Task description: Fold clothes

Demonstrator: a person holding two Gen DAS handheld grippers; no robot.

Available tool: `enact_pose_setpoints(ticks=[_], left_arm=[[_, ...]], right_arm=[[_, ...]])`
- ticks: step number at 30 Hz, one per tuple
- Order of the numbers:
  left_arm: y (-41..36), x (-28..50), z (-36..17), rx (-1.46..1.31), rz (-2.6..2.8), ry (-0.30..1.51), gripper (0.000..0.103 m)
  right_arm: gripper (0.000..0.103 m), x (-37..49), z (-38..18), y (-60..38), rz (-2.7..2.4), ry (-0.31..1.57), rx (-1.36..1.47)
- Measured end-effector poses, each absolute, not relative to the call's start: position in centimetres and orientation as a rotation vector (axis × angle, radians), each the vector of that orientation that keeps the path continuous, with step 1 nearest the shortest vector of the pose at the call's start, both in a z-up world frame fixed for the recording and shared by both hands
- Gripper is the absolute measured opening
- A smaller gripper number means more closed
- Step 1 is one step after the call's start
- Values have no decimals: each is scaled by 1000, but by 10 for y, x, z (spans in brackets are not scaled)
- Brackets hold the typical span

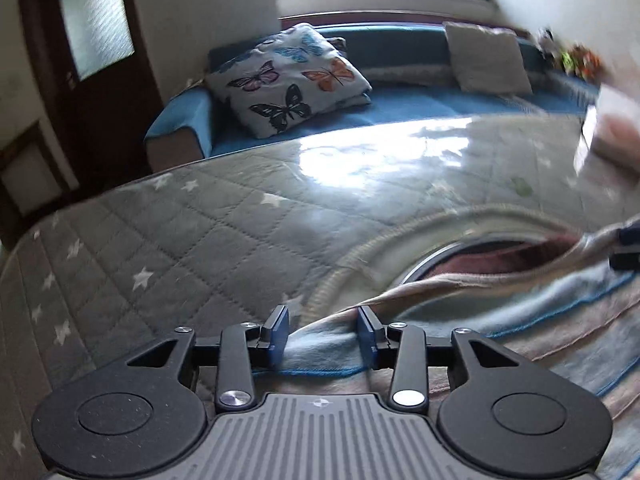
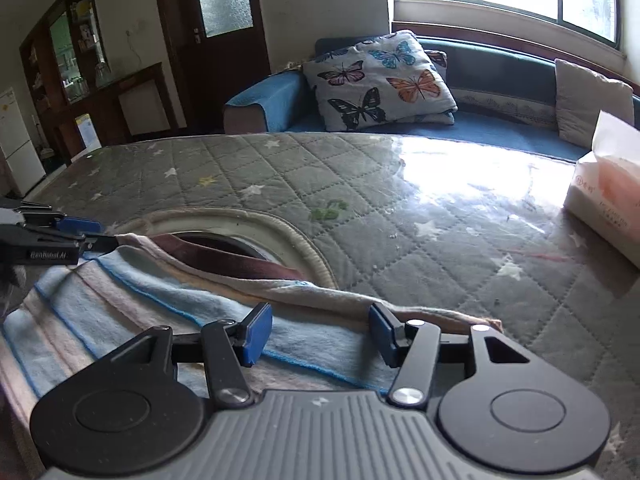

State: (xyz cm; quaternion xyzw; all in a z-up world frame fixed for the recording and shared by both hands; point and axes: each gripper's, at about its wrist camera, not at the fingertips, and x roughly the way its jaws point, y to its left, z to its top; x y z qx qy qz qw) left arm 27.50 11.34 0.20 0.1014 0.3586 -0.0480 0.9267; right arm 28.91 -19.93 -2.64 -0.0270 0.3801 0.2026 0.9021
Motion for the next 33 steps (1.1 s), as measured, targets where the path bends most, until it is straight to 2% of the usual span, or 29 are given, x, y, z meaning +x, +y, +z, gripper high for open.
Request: enact_pose_setpoints(ticks=[2,3,4,7,19,21,23,24,33], left_arm=[[118,270,3,195,-86,739,40],[121,268,3,188,-80,741,40],[123,265,4,181,-73,743,42],[130,255,6,162,-56,747,43],[146,132,0,119,-90,730,43],[147,123,-3,116,-88,732,37],[149,116,-5,114,-80,733,23],[150,114,-4,110,-68,731,21],[152,114,-1,61,-88,701,23]], right_arm=[[58,277,-24,-198,432,784,-75],[65,271,-23,-198,438,782,-85],[67,265,-22,-197,444,781,-94],[68,248,-19,-196,463,777,-123],[70,170,-12,-203,494,773,-215],[70,160,-13,-211,476,778,-208],[70,152,-14,-219,450,775,-196],[70,147,-14,-222,437,773,-190],[70,124,-8,-259,346,741,-61]])
